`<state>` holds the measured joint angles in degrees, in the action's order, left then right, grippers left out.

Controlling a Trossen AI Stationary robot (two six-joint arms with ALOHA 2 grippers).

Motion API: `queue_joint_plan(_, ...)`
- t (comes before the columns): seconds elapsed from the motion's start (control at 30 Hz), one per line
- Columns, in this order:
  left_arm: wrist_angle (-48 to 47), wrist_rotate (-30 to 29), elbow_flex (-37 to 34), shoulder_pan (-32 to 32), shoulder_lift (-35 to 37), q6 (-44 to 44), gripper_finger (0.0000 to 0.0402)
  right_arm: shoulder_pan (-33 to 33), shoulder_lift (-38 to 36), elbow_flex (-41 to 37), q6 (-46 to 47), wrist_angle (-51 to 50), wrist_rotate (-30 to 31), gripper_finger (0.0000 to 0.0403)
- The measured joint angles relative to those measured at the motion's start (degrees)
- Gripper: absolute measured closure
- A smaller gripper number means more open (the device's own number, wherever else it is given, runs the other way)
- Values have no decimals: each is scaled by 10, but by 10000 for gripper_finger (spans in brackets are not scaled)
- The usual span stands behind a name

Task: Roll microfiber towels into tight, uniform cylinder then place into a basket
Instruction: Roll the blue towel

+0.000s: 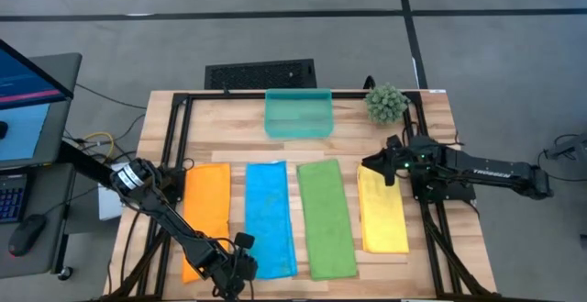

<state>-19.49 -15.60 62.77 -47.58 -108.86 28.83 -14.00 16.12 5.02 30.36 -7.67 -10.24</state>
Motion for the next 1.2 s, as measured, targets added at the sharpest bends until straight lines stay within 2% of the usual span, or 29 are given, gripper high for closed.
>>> queue_joint_plan(0.23, -1, 14, 0, 0, 0, 45, 394, 4, 0, 0, 82, 85, -1, 280)
queue_joint_plan(0.5, -9, 19, 14, 4, 0, 67, 398, 11, 0, 1, 115, 284, -2, 283)
queue_joint_plan(0.67, -31, 21, 24, 11, 0, 91, 400, 47, 9, 1, 50, 351, -2, 285)
queue_joint_plan(0.93, -40, 48, 24, 26, 0, 124, 401, 115, 35, 4, -59, 365, 41, 285)
queue_joint_plan(1.2, -46, 63, 29, 34, 1, 126, 401, 195, 132, 78, -154, 343, 83, 285)
